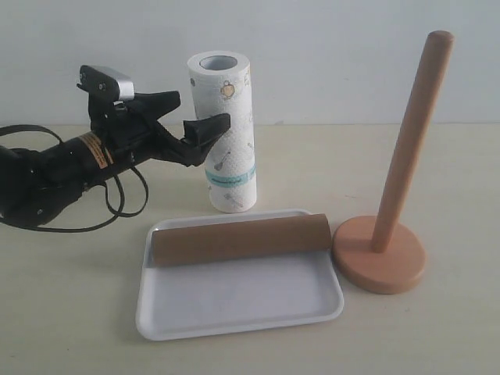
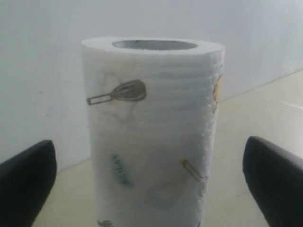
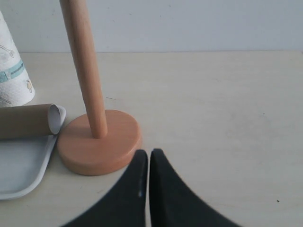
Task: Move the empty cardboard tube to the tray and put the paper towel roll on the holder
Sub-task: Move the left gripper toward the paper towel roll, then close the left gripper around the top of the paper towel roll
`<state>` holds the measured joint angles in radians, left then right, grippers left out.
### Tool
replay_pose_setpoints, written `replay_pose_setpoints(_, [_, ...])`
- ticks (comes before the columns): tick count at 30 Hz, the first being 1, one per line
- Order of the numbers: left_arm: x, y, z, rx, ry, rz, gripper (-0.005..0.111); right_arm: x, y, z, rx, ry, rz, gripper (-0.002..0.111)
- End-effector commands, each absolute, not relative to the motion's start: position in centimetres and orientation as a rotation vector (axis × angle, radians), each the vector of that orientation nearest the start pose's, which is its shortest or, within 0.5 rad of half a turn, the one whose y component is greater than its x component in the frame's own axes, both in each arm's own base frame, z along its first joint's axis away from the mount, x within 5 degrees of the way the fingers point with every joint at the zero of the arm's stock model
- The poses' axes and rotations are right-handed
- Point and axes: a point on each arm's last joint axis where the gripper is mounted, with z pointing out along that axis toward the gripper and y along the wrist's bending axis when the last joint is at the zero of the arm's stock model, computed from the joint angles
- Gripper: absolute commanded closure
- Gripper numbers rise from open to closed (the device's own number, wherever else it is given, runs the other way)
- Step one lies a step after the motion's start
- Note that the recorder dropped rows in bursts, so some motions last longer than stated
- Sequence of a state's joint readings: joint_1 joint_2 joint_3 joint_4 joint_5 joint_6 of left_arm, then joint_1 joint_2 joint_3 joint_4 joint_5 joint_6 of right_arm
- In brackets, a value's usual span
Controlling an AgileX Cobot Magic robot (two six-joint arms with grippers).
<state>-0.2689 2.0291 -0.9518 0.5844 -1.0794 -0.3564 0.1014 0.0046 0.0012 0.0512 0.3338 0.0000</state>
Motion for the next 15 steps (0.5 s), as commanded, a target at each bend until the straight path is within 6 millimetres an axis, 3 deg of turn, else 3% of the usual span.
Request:
replay_pose_setpoints(1, [37.6,-15.4,15.9,0.564,1.511,-0.652,0.001,5.3,0.7,18.3,-0.062,1.814,0.114,0.107])
replay_pose_setpoints(8, [38.0,-16.8,16.1,0.575,1.489,-0.688,0.001,5.3,0.7,18.3,-0.062,1.814,0.114,0.107])
replay_pose_setpoints(15, [39.9,-17.3,15.3,0.581,1.499,-0.668,0.001,5.3,0.7,18.3,-0.062,1.814,0.114,0.107])
